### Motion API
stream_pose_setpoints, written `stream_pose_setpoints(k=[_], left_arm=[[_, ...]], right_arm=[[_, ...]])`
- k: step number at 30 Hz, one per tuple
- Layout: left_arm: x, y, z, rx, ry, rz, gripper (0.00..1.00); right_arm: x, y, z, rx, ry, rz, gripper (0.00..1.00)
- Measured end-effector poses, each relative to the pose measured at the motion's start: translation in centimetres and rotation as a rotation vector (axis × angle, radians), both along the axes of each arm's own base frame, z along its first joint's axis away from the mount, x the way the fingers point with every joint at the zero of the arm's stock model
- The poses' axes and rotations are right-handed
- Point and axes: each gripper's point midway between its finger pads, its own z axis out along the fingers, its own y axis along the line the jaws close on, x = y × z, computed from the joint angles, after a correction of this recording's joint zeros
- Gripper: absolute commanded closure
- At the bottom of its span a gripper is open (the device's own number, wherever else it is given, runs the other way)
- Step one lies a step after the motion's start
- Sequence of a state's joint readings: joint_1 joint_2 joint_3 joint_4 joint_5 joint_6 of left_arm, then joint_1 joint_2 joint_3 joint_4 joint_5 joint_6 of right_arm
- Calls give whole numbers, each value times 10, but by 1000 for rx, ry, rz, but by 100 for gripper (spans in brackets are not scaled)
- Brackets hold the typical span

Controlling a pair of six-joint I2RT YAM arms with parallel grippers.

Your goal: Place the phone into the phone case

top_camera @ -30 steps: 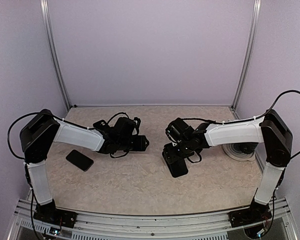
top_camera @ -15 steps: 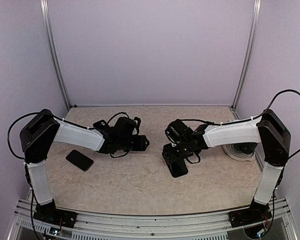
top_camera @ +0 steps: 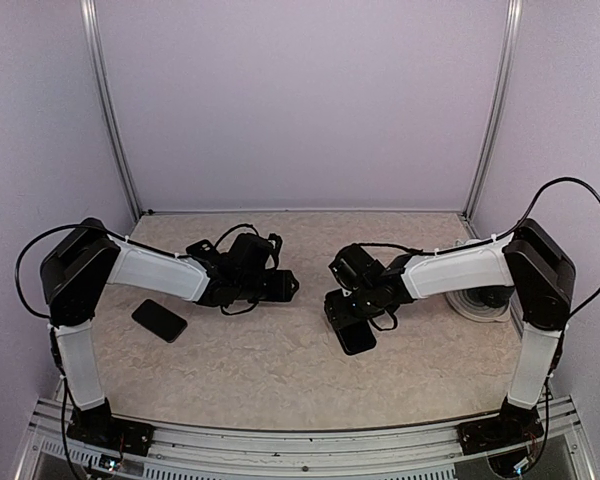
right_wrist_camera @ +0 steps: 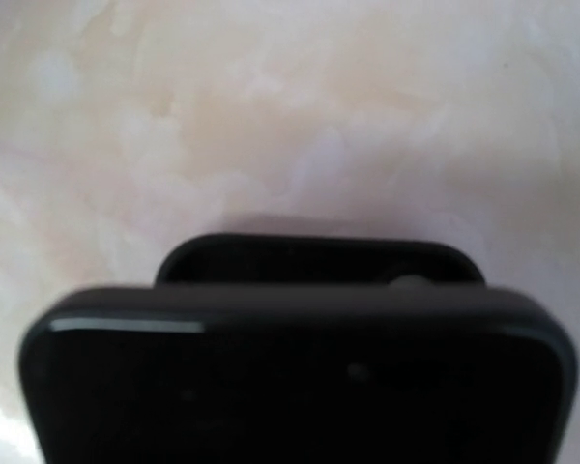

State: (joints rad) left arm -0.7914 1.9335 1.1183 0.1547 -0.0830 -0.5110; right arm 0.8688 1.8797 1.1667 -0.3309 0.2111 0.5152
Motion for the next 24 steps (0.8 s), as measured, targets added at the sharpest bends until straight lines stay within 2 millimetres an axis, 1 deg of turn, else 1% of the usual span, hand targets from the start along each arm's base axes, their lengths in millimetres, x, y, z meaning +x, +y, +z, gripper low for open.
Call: stream_pose_setpoints(k=[2,6,10,19,22,24], left_arm=[[0,0,0,0,0,1,48],[1,1,0,2,1,2,48],[2,2,0,4,-1,4,46],[1,2,-1,3,2,0,46],[0,-2,-1,-7,9,-16,46],[0,-7,-1,-16,14,-34,46]], right_arm=[[1,0,-3,-2,1,-5,18],[-1,-3,-15,-24,17,-5,12],[-1,-1,-14,-19,14,-3,7],[-2,-1,-11,-30,27,-1,5],[-3,-1,-6,-41,37,8,4],[-4,0,0,-37,42,20,4]])
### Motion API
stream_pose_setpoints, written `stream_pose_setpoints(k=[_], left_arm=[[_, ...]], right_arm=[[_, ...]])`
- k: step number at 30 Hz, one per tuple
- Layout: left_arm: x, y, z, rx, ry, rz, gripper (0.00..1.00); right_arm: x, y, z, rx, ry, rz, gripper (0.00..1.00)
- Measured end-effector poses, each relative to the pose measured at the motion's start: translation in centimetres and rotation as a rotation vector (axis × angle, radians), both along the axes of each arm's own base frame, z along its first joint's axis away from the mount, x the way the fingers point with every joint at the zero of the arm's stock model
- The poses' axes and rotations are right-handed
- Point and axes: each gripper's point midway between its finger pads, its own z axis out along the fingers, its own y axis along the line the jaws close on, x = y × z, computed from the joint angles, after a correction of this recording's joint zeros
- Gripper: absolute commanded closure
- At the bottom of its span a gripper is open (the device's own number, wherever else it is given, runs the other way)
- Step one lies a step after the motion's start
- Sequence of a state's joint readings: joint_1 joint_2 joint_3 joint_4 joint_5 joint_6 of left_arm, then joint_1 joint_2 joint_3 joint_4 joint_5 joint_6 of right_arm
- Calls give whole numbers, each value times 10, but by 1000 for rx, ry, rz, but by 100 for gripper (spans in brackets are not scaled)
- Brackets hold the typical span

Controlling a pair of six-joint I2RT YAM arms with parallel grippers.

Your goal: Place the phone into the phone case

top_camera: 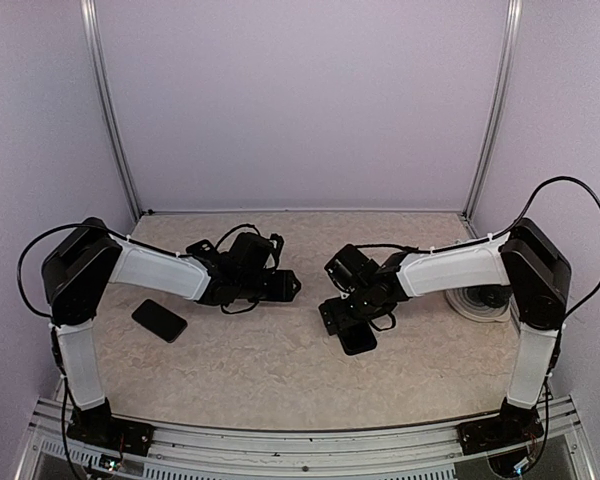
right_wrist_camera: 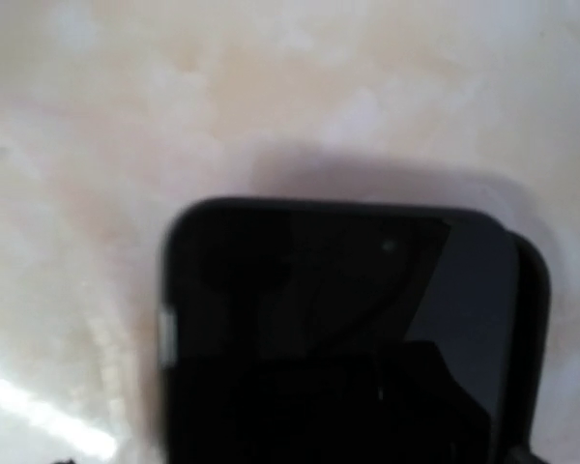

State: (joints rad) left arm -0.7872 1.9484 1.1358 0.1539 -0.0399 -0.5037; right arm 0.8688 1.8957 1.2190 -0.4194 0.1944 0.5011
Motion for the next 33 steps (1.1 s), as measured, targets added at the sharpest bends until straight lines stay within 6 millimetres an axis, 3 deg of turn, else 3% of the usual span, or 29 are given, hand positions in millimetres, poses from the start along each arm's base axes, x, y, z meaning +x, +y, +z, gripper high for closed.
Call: stream_pose_setpoints(k=[8,14,18,22,25,28,33], left_arm=[[-7,-24,13,-35,-12,-84,40],[-12,-29,12,-28,-7,-117,36],[-12,-28,13,-25,-12,-116,38],[-12,-32,18,-45,-4,-119,47],[-10,-43,30,-95,4,-128,54],[-6,-62,39,-141,9,-150,63],[-10,-81,20,-153,59,-173,67]], right_arm=[[7,-6,49,128,0,5,14],[18,-52,74,195,-20,-83,18],[16,-87,70,202,-12,-149,19],[3,-105,63,247,1,-181,34],[4,-110,66,322,0,-186,46],[21,-110,66,367,-5,-192,55],[50,-92,47,379,40,-138,52]])
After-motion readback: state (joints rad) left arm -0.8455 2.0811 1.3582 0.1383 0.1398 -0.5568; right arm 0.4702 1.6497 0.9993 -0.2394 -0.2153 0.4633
